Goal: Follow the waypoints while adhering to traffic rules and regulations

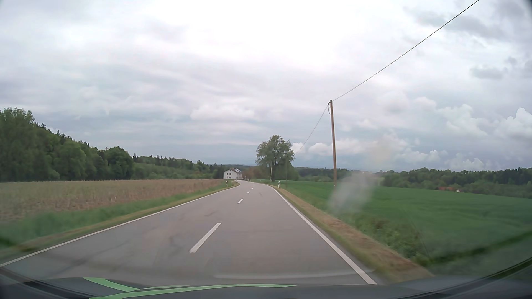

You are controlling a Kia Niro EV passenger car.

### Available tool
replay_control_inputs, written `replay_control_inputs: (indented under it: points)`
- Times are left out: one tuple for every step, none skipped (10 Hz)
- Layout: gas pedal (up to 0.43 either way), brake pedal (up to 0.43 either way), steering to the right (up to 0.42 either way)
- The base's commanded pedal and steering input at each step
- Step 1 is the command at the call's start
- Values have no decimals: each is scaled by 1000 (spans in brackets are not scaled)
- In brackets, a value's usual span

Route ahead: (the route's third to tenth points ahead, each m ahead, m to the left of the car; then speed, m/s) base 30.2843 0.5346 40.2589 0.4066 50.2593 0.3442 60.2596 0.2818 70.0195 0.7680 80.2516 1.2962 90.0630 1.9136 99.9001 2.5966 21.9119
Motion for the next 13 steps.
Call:
replay_control_inputs:
  points:
    - [0, 0, 0]
    - [0, 0, 0]
    - [0, 0, 0]
    - [0, 0, 0]
    - [0, 0, 0]
    - [0, 0, 0]
    - [0, 0, 0]
    - [20, 0, 0]
    - [47, 0, 0]
    - [59, 0, 0]
    - [67, 0, 0]
    - [87, 0, 0]
    - [98, 0, 0]
